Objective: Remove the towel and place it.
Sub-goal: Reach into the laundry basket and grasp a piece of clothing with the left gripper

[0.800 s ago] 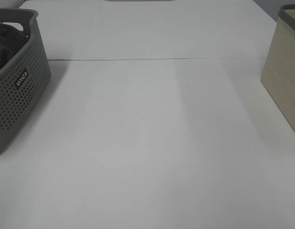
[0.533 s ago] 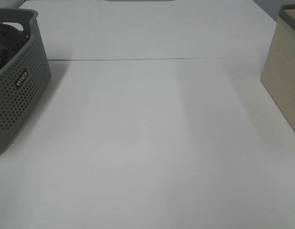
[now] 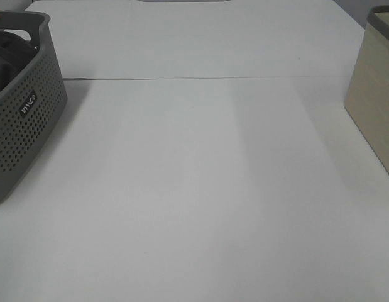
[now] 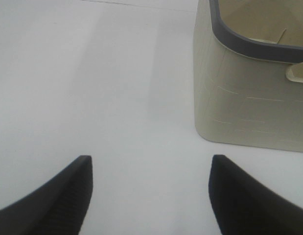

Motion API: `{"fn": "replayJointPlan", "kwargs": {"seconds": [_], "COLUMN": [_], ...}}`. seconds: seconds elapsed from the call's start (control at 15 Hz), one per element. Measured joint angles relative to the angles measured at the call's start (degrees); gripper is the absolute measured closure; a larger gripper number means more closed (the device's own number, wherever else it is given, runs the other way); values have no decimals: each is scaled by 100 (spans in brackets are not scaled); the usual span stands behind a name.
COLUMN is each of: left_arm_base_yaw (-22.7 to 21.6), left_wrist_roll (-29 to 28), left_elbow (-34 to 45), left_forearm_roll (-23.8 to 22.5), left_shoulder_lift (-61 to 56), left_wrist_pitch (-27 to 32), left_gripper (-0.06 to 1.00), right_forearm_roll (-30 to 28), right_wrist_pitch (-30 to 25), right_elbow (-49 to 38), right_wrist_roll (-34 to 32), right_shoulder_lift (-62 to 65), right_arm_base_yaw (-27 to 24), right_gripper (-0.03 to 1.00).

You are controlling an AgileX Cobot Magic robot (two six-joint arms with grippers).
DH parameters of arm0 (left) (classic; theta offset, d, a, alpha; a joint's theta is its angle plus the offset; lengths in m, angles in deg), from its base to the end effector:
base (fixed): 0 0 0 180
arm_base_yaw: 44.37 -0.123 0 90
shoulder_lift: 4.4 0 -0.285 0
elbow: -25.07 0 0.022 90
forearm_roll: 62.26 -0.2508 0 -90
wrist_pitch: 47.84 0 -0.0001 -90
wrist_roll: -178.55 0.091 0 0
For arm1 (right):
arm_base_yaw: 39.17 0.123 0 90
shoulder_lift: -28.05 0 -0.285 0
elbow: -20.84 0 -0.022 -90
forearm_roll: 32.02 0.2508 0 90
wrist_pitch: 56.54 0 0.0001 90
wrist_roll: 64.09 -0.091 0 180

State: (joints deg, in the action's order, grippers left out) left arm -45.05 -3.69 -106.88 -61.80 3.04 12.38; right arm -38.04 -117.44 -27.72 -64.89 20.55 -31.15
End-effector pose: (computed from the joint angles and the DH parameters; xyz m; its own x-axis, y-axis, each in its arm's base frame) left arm -0.0064 -0.0007 0.2806 -0.4331 -0.0482 -0.9000 -0.0243 0.9988 -0.0418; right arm -0.0047 -0.0091 0.2775 -0.4444 -0.1001 -0.8902 -0.0746 0.9944 -0.0746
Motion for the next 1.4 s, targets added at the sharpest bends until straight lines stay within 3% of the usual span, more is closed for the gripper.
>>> {"fn": "replayJointPlan", "kwargs": {"seconds": [0.73,0.8,1.07,1.4], "left_arm_base_yaw": [0,0,0,0], "left_wrist_roll": [52,115,223,223], "left_elbow": [0,0,0,0], "left_forearm_roll": [0,0,0,0], "left_shoulder_lift": [0,0,0,0], "left_wrist_pitch": [0,0,0,0], "left_gripper": [24,22,-3,-5], "right_forearm_roll": [0,0,0,0], "right_wrist_pitch": [0,0,0,0], "right_elbow": [0,0,0,0], "right_wrist_roll": [0,0,0,0], "right_shoulder_lift": [0,0,0,0], "right_arm_base_yaw": [0,0,0,0], "right_gripper": [31,31,31,31]}}
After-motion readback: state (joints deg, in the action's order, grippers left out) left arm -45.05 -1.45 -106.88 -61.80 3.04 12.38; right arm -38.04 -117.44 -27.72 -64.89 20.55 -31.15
